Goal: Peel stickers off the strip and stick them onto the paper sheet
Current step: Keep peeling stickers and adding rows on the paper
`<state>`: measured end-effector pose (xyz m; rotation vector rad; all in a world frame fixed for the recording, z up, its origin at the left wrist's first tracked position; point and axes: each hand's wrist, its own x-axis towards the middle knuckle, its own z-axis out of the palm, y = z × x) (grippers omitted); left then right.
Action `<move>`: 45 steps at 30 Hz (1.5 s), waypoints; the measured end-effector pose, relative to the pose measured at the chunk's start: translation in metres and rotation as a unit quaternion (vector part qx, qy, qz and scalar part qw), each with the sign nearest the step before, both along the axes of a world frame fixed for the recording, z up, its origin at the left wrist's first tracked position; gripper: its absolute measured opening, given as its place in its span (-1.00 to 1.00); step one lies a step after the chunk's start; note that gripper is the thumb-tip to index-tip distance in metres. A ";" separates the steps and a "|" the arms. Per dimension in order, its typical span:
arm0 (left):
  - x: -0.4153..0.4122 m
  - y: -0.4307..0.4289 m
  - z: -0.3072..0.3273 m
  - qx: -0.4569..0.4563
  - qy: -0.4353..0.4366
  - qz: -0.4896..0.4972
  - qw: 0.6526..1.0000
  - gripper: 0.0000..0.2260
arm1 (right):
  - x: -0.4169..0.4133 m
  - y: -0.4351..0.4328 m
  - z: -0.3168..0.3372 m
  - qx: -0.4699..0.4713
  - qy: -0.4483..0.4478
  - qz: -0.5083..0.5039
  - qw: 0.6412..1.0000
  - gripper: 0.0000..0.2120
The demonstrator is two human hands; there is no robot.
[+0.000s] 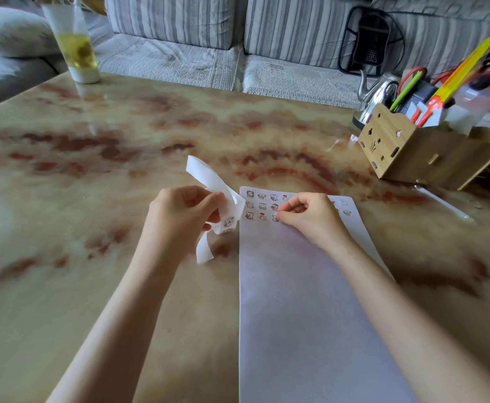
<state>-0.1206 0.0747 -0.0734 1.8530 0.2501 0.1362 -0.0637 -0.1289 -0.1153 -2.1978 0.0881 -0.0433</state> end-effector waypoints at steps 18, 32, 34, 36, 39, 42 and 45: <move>0.000 0.001 -0.001 0.004 -0.009 -0.004 1.000 -0.85 | 0.009 -0.009 -0.012 -0.013 -0.037 0.025 0.999 -0.89; 0.000 0.000 -0.001 0.000 -0.016 -0.006 1.000 -0.85 | 0.000 -0.009 -0.010 -0.031 -0.070 0.071 0.995 -0.83; 0.000 0.001 0.000 -0.002 -0.018 -0.007 1.000 -0.85 | -0.001 -0.009 -0.010 -0.035 -0.069 0.074 0.994 -0.83; 0.000 0.000 0.000 -0.001 -0.019 -0.006 1.000 -0.85 | -0.001 -0.008 -0.010 -0.039 -0.070 0.076 0.994 -0.84; 0.000 -0.001 0.000 0.000 -0.016 -0.004 1.000 -0.85 | 0.001 -0.006 -0.010 -0.035 -0.072 0.070 0.994 -0.86; 0.002 -0.001 -0.001 0.002 -0.015 -0.002 1.000 -0.85 | 0.000 -0.004 -0.010 -0.032 -0.067 0.065 0.995 -0.87; 0.002 -0.001 -0.001 -0.008 -0.028 -0.009 1.000 -0.85 | -0.007 0.001 0.001 0.005 -0.087 0.066 0.994 -0.92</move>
